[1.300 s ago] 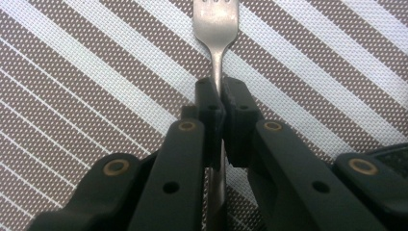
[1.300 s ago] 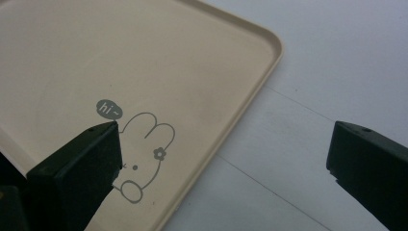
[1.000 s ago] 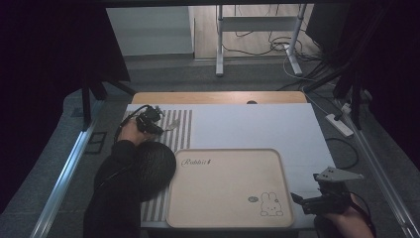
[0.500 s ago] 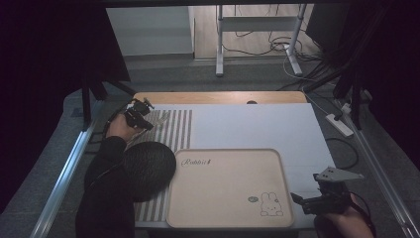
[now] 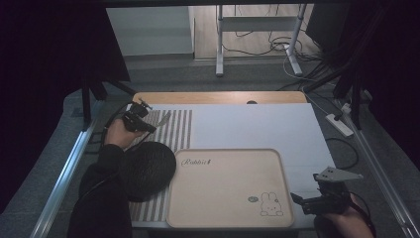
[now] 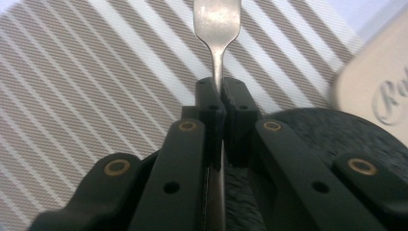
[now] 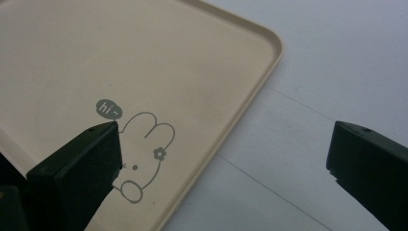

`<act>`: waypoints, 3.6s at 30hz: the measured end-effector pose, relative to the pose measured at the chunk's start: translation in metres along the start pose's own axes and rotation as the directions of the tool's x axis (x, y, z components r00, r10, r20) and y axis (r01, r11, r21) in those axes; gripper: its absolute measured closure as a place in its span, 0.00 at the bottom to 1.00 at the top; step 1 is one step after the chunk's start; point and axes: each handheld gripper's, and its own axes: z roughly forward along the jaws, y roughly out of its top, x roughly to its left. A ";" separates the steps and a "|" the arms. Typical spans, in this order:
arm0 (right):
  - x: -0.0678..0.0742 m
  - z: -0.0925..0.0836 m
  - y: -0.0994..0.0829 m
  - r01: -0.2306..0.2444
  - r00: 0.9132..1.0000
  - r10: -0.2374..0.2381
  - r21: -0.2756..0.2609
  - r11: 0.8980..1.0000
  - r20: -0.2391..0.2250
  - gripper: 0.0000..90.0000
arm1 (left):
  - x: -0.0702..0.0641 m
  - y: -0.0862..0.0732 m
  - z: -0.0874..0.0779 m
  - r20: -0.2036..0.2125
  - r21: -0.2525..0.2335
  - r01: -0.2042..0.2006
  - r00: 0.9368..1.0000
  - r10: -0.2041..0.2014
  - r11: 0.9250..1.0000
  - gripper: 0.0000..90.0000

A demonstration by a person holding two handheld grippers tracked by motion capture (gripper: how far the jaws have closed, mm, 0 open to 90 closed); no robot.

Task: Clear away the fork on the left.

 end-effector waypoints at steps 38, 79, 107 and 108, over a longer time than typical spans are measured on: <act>0.004 -0.001 0.000 0.044 0.999 -0.044 -0.006 0.999 -0.013 0.00 | -0.120 -0.050 -0.008 0.049 0.005 -0.011 0.999 0.011 1.000 0.96; 0.006 0.000 0.000 0.074 0.997 -0.074 0.005 0.997 -0.019 0.00 | -0.217 -0.036 0.057 0.148 0.100 -0.046 0.989 0.031 0.994 0.94; 0.007 0.000 0.000 0.087 0.996 -0.086 0.009 0.996 -0.025 0.00 | -0.179 -0.048 0.051 0.117 0.066 0.071 0.990 -0.078 0.995 0.99; 0.007 0.000 0.000 0.087 0.996 -0.087 0.009 0.996 -0.026 0.00 | -0.176 -0.049 0.050 0.113 0.067 0.081 0.990 -0.088 0.995 0.99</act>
